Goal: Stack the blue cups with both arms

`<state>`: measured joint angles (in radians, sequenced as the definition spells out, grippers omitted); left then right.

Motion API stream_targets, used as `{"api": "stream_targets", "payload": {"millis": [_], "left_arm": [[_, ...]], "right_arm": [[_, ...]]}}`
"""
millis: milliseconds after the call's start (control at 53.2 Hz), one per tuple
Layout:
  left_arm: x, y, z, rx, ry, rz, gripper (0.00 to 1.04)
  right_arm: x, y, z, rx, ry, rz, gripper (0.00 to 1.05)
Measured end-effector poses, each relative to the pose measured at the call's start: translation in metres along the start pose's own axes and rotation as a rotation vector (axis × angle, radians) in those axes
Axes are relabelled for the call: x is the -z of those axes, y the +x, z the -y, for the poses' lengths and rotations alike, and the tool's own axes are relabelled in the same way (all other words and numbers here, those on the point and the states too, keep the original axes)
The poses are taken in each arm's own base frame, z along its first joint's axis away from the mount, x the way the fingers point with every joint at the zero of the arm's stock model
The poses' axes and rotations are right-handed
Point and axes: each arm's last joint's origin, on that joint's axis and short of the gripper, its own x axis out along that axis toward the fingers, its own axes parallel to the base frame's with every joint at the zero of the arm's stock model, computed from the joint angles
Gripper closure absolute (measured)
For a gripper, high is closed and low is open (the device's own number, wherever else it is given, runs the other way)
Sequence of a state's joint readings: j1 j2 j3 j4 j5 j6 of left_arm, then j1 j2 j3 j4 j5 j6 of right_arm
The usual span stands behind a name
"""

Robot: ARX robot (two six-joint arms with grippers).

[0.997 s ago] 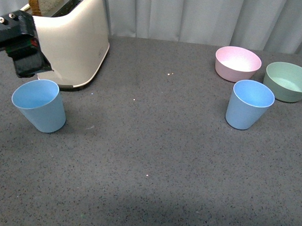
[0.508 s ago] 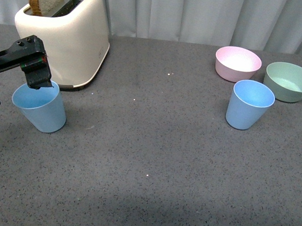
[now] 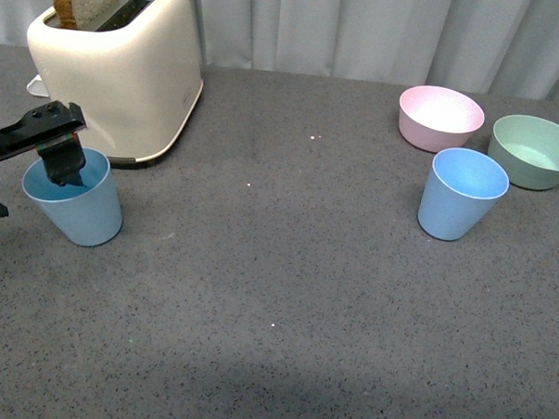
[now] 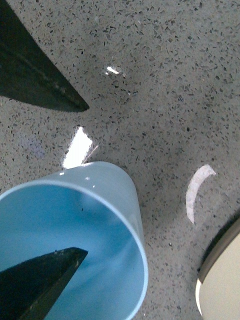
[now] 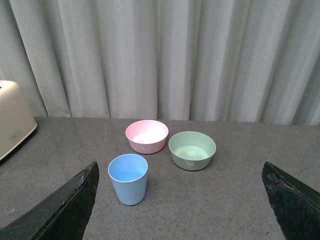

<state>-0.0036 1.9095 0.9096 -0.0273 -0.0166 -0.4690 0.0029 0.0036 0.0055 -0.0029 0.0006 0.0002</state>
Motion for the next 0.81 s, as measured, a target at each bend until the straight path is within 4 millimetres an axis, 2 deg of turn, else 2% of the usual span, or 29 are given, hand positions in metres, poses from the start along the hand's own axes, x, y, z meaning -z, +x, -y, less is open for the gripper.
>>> {"api": "stream_targets", "payload": {"millis": [226, 470, 564, 658, 771, 809], "left_arm": [[0.003, 0.003, -0.002, 0.002, -0.01, -0.035, 0.58], [0.004, 0.003, 0.001, 0.01, -0.009, -0.064, 1.01], [0.006, 0.001, 0.008, 0.002, 0.011, -0.068, 1.01], [0.007, -0.003, 0.025, 0.03, 0.049, -0.067, 1.01], [0.006, -0.007, 0.054, 0.072, 0.097, -0.063, 1.01], [0.006, -0.008, 0.07, 0.096, 0.121, -0.056, 1.01]], "right_arm": [[0.0, 0.0, 0.0, 0.0, 0.0, 0.0, 0.1], [0.0, 0.0, 0.0, 0.0, 0.0, 0.0, 0.1], [0.0, 0.0, 0.0, 0.0, 0.0, 0.0, 0.1], [0.0, 0.0, 0.0, 0.0, 0.0, 0.0, 0.1], [0.0, 0.0, 0.0, 0.0, 0.0, 0.0, 0.1], [0.0, 0.0, 0.0, 0.0, 0.0, 0.0, 0.1]]}}
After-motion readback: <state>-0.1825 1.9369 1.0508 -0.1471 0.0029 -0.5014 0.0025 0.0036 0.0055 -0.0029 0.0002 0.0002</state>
